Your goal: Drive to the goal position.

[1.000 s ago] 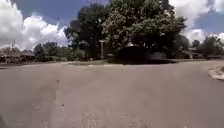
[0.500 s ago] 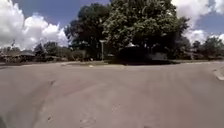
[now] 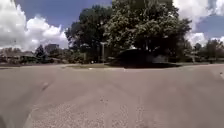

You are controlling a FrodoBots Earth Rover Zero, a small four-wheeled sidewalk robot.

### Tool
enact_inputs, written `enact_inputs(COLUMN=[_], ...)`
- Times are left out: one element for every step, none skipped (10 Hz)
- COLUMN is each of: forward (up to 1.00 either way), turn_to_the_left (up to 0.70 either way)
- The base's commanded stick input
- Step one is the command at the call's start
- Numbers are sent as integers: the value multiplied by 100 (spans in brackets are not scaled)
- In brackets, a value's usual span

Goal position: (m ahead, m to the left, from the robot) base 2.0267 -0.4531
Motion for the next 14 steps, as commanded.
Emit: enact_inputs(forward=[70, 70, 70, 70, 70, 70, 70, 70, 70, 70, 70, 70, 70, 70], turn_to_the_left=[0, 0, 0, 0, 0, 0, 0, 0, 0, 0, 0, 0, 0, 0])
